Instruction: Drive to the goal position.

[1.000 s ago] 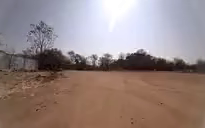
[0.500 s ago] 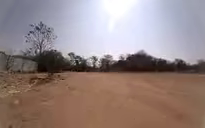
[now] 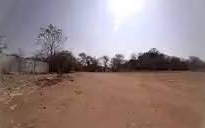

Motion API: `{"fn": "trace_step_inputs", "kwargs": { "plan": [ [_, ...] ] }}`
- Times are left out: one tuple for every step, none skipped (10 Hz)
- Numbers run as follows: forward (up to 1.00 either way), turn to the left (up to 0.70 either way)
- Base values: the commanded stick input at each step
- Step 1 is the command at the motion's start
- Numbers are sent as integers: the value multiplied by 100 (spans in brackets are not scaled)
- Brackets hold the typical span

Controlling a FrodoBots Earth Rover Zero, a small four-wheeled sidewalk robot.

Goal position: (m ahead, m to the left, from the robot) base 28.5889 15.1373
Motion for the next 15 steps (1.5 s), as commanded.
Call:
{"fn": "trace_step_inputs", "kwargs": {
  "plan": [
    [100, 2],
    [100, 2],
    [100, 2],
    [100, 2],
    [100, 2],
    [100, 2],
    [100, 2],
    [100, 2],
    [100, 2],
    [100, 2],
    [100, 2],
    [100, 2],
    [100, 2],
    [100, 2],
    [100, 2]
  ]
}}
